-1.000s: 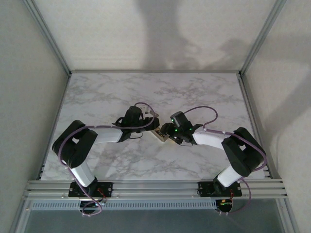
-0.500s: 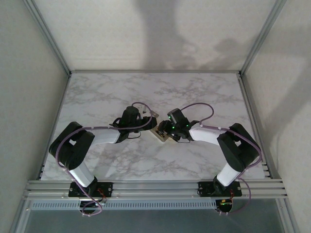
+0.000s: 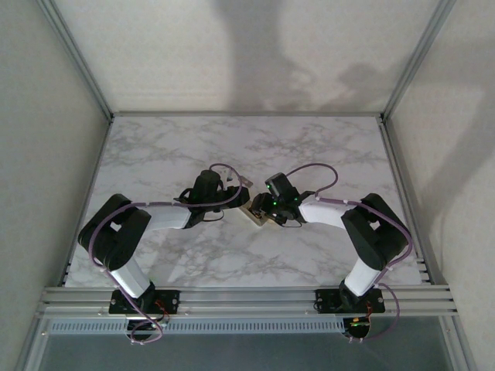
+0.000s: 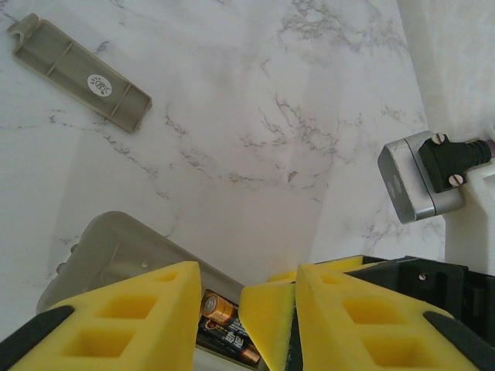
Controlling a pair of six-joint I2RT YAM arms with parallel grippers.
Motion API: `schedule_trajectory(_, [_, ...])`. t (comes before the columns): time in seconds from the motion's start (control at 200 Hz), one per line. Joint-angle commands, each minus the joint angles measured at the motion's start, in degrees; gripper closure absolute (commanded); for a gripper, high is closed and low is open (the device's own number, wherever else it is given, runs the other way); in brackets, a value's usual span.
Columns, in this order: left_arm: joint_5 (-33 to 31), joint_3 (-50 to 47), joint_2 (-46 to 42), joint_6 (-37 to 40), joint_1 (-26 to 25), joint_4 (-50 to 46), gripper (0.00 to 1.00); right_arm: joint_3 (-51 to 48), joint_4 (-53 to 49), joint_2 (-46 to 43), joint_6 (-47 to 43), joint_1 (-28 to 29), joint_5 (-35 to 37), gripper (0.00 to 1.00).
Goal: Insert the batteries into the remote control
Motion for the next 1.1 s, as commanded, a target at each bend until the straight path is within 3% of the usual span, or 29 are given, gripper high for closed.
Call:
schedule_trajectory(0.0, [0.9,-0.5,-1.2,-0.7,0.6,1.3,0.63,-0.5,-1.8,2.7,-1.0,1.0,0.9,0.38])
schedule_trajectory(0.801, [1.8,-0.4,-1.2,-0.8,0.6,1.3,0.63,-2.6,-4.0,0.3,-4.5,2.1,3.8,0.41])
schedule_trajectory(1.091, [1.5,-0.1,-1.2,-0.3,0.1,0.7,0.63,-0.3,-7.5,-6.2,-6.3,2.0,6.9,0.31])
